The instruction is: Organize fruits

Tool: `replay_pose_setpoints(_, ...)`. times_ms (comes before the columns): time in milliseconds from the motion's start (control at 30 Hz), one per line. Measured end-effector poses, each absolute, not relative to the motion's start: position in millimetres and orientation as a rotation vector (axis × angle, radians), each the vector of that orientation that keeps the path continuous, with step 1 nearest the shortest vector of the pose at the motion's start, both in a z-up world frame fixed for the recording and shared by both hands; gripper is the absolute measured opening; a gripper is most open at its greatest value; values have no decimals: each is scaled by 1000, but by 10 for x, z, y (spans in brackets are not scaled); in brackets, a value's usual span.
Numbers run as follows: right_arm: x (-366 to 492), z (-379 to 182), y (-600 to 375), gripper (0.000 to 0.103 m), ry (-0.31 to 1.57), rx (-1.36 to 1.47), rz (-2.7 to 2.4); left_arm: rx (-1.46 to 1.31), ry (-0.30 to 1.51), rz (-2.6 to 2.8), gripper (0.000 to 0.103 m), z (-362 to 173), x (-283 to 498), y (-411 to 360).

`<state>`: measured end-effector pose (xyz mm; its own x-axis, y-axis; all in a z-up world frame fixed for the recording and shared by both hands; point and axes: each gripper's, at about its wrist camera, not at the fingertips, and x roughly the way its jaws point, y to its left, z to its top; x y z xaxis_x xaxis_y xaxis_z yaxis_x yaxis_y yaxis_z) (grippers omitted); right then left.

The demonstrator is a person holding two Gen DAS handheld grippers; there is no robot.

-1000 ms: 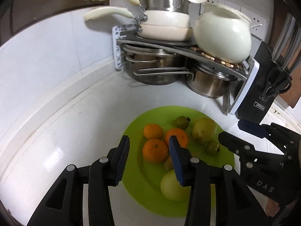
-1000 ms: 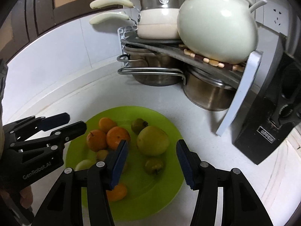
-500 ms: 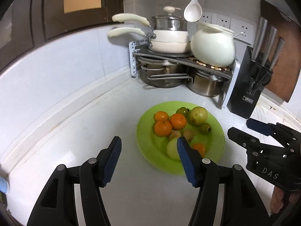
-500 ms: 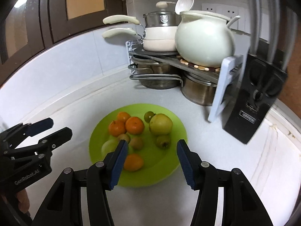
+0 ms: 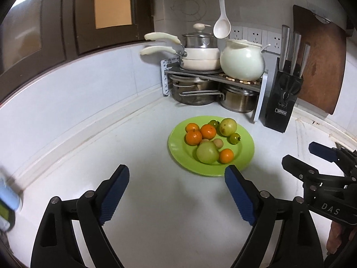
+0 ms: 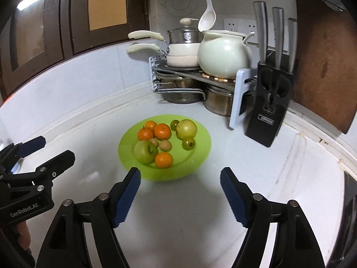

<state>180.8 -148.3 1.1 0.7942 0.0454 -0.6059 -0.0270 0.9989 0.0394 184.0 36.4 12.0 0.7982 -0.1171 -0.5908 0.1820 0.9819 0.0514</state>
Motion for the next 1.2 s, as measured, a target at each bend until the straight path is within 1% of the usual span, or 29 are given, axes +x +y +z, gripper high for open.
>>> replay_pose_setpoints(100,1623,49,-1562,81,642,31,46,99,611,-133,94,161,1619,352)
replay_pose_setpoints(167,1486,71,-1628,81,647,32,60,86,597,-125,99,194,1450,340)
replay_pose_setpoints(233,1340,91,-1678,81,643,27,65,84,580,-114,100,223,1293,322)
replay_pose_setpoints(300,1215,112,-1720,84,633,23,68,84,564,-93,103,250,1103,292)
replay_pose_setpoints(533,750,189,-1845,85,612,17,97,49,561,-78,103,313,625,232)
replay_pose_setpoints(667,518,227,-1873,88,589,7,102,35,553,-74,103,368,380,198)
replay_pose_setpoints(1200,-24,343,-1915,88,546,0,144,48,512,-53,103,471,-161,126)
